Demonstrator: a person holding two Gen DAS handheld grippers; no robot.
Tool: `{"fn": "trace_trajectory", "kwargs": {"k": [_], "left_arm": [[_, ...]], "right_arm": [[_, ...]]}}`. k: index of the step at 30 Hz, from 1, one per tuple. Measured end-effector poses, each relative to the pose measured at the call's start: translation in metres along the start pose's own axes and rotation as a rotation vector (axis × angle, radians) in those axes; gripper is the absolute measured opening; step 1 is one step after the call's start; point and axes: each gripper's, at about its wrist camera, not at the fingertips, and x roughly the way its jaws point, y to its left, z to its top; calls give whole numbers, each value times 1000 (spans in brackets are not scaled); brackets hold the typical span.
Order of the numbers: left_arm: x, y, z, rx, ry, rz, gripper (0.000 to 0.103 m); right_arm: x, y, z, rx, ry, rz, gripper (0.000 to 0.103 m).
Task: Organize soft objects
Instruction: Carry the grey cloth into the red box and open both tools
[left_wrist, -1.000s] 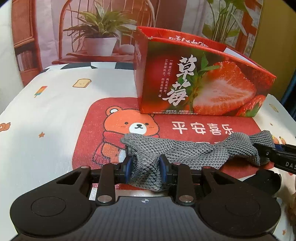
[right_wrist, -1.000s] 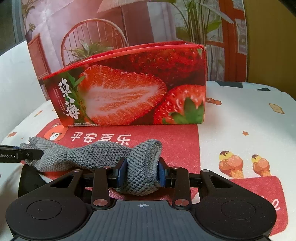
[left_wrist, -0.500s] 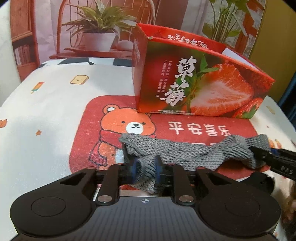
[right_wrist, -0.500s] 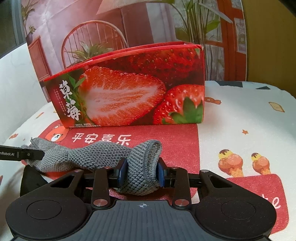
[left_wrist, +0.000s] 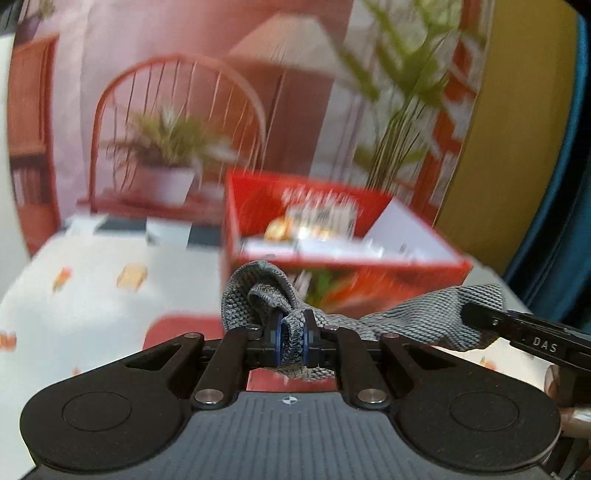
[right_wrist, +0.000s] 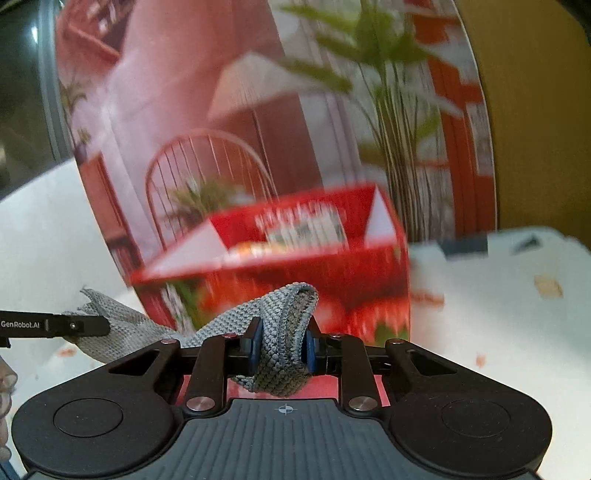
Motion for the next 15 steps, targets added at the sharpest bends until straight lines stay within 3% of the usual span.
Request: {"fn": "trace_trajectory", "kwargs": {"k": [8, 15], "left_arm": [[8, -25, 50, 56, -113, -4, 11], [60, -33, 81, 78, -71, 0, 11]], "right_arm": [[5, 0, 59, -42, -98, -11, 21], [48, 6, 95, -102, -48, -50, 20]]}}
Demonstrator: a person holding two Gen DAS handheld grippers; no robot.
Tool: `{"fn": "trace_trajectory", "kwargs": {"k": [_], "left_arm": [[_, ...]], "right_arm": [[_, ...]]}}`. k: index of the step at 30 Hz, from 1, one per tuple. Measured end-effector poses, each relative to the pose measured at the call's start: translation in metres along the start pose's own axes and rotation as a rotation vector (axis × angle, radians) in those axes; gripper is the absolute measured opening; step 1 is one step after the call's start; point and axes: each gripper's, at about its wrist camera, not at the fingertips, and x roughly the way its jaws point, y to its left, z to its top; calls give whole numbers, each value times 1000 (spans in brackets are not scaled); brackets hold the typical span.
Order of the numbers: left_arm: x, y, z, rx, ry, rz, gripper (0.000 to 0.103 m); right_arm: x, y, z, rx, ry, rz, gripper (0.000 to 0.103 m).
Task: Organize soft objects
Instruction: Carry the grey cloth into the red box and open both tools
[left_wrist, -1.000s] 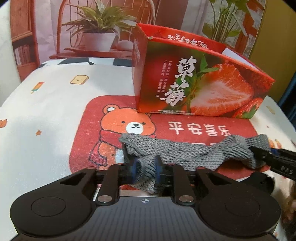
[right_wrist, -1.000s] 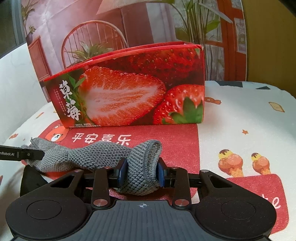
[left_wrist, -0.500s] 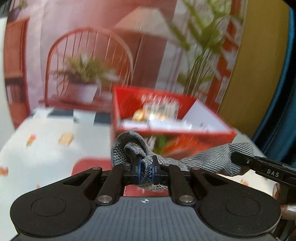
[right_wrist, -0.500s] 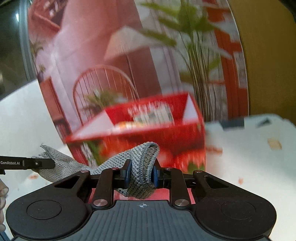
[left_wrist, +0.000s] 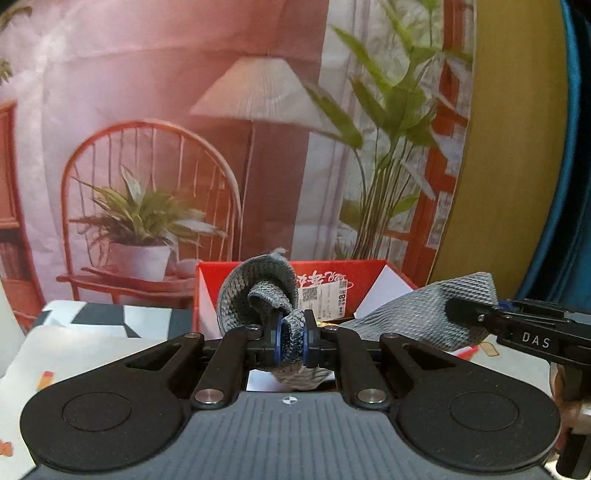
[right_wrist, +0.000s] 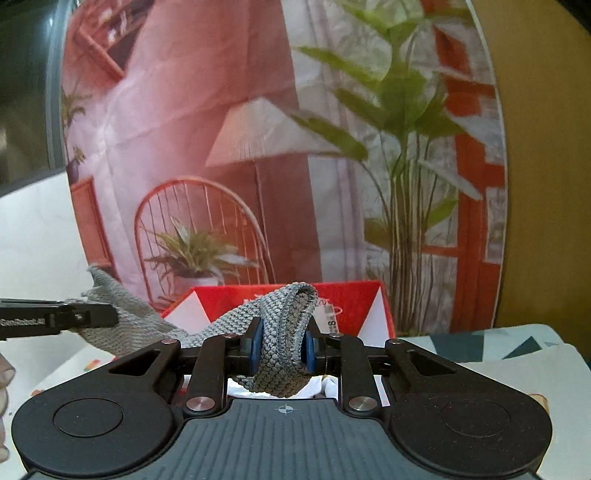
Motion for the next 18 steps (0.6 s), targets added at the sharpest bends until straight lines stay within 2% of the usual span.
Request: {"fn": "trace_trajectory", "kwargs": {"k": [4, 9, 13, 18], "left_arm": [[44, 1, 1, -19, 98, -19, 11], [89, 8, -10, -62, 224, -59, 11], [110, 14, -19, -73, 291, -72, 11], [123, 19, -19, -74, 316, -77, 11]], "right_arm": [[40, -2, 9, 33, 118, -9, 20], [88, 0, 3, -41, 266, -73, 20], [118, 0, -11, -91, 373, -92, 20], [136, 3, -23, -107, 425, -96, 20]]}}
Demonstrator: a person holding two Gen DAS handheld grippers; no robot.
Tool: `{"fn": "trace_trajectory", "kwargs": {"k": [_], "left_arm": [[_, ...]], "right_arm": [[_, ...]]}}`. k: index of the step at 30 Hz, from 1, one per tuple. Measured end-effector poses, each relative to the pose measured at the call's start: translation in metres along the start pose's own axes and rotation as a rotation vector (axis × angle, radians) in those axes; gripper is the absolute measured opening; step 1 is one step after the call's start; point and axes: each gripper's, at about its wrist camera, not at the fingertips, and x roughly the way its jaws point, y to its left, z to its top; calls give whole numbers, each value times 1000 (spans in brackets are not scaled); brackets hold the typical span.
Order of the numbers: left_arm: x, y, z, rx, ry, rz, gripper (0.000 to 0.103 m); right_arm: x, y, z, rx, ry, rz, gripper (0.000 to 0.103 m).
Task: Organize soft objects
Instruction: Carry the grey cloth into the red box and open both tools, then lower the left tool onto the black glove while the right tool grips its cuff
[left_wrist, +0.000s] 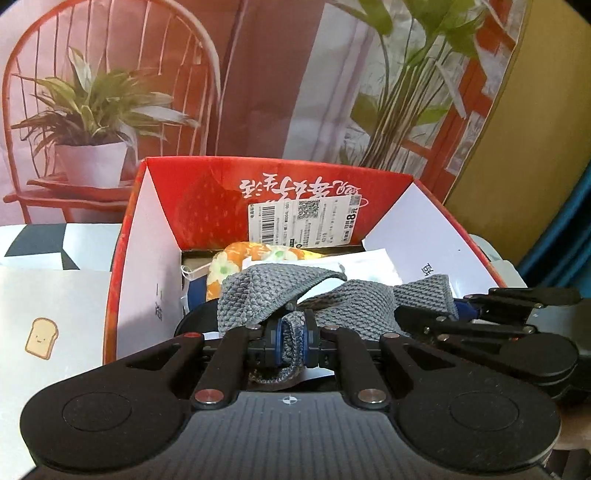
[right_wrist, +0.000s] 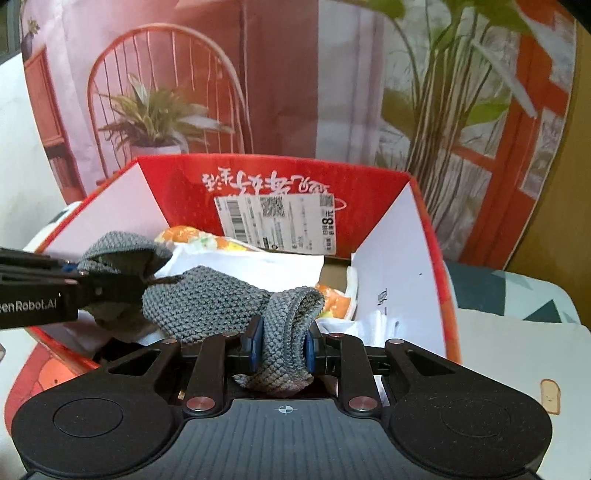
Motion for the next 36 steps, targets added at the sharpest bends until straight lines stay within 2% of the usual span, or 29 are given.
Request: {"fn": "trace_trajectory", "kwargs": {"k": [8, 10, 12, 14, 16, 18, 21, 23, 25, 27, 31, 36], "left_arm": [[-2, -5, 0, 21, -15, 11, 12], [-11, -9, 0, 47, -39, 22, 14], [-20, -11, 2, 65, -56, 27, 24], [-32, -12, 3, 71, -82, 19, 52], [-45, -14, 2, 88, -112, 23, 62], [-58, -17, 1, 105, -130, 35, 66], [-78, -18, -3, 114, -156, 37, 78], [-92, -19, -9, 116, -180, 40, 90], [-106, -19, -16, 111, -200, 47, 95], [-117, -20, -24, 103, -208, 48, 98], [-134, -21, -44, 95, -193, 62, 102], [-146, -25, -68, 106, -166, 83, 103]], "right_arm": [[7, -6, 1, 42, 21, 10, 22], [1, -6, 0, 44, -5, 6, 28], [-10, -7, 0, 49, -48, -2, 31], [-22, -9, 1, 48, -88, -15, 35], [-34, -11, 3, 45, -121, -27, 47], [-47, -13, 3, 43, -152, -33, 58], [-64, -13, 2, 44, -180, -39, 69], [-75, -12, 0, 46, -194, -35, 79], [-87, -9, -5, 45, -212, -25, 96], [-98, -5, -10, 32, -227, -17, 103], [-115, 4, -22, 12, -238, -16, 102], [-132, 11, -39, 26, -254, -7, 103]]}}
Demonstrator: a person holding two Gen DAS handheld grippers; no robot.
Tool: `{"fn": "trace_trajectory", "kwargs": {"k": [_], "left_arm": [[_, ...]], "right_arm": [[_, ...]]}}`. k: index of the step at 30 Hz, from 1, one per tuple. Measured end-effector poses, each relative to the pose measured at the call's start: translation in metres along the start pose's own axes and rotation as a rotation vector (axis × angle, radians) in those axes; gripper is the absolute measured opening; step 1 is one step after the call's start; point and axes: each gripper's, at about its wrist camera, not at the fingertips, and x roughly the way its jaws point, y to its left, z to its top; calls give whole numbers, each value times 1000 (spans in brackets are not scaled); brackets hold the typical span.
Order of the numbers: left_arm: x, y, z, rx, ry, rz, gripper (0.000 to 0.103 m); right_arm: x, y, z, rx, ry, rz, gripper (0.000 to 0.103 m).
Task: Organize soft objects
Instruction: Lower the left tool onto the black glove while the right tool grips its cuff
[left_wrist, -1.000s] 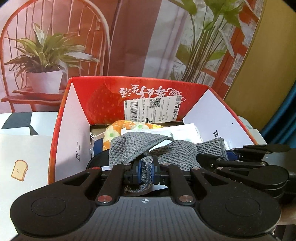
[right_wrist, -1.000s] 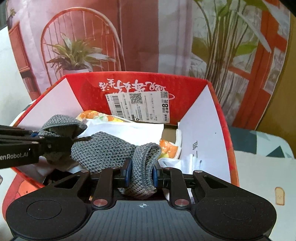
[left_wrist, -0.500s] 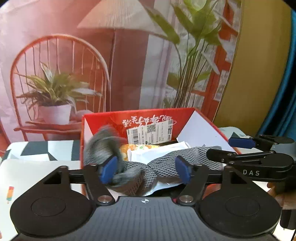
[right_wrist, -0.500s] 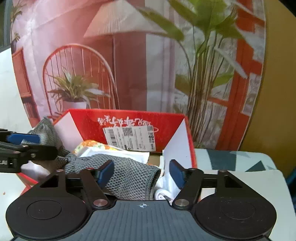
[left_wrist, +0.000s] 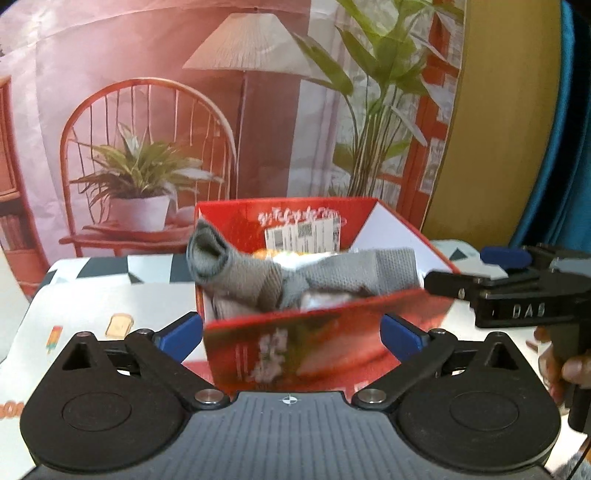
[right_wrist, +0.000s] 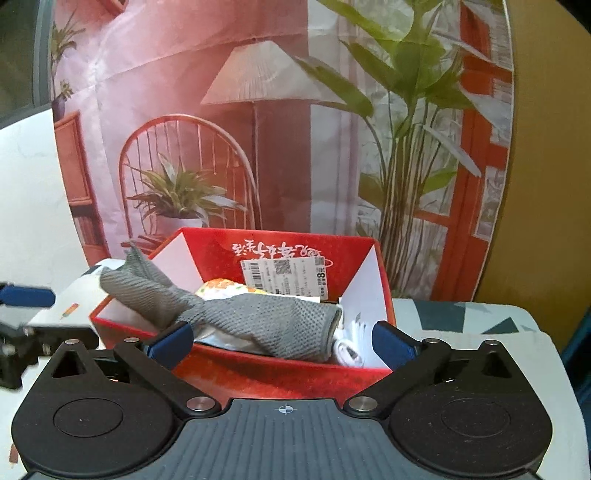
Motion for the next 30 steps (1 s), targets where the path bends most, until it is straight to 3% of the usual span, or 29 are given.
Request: {"fn": "trace_trajectory", "kwargs": {"k": [10, 22, 30], "left_arm": [[-15, 0, -40, -7, 56, 25, 103], [-4, 13, -104, -62, 178, 45, 103], [4, 11, -139, -79, 235, 16, 102]], "right_arm": [[-26, 12, -43, 5, 15, 4, 103], [-27, 27, -127, 41, 147, 21, 103], [-23, 36, -165, 35, 232, 22, 103]]}}
